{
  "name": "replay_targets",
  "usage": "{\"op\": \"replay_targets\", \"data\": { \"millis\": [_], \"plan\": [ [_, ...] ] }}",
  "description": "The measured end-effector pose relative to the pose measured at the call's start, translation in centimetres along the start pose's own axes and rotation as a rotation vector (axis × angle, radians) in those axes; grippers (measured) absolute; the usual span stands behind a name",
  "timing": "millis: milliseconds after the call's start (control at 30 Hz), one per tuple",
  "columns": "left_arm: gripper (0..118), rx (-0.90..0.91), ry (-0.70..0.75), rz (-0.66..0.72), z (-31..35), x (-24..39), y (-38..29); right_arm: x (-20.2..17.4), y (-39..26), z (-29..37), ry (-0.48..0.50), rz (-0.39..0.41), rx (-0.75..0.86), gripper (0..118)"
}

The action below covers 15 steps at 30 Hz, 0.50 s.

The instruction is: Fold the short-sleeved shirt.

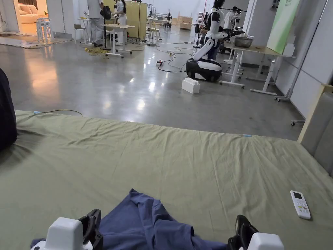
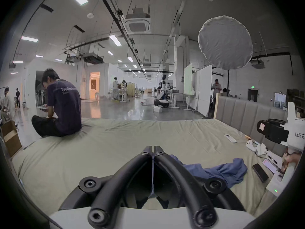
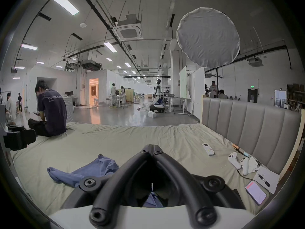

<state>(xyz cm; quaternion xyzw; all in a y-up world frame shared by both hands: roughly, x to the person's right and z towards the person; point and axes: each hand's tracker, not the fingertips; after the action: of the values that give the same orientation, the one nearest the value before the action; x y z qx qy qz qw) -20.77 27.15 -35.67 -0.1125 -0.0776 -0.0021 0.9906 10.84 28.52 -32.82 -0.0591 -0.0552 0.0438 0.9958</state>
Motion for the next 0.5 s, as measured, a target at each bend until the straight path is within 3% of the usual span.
{"op": "replay_targets", "data": {
  "millis": [300, 500],
  "plan": [
    [1, -0.102, 0.021, 0.04, -2.1, -3.6, -0.2, 0.9, -1.5, -0.6, 0.002, 0.026, -0.068, 0],
    [1, -0.217, 0.068, 0.137, -4.9, -7.9, -0.6, 1.9, -2.7, -1.3, -0.002, 0.036, -0.113, 0]
  ]
}}
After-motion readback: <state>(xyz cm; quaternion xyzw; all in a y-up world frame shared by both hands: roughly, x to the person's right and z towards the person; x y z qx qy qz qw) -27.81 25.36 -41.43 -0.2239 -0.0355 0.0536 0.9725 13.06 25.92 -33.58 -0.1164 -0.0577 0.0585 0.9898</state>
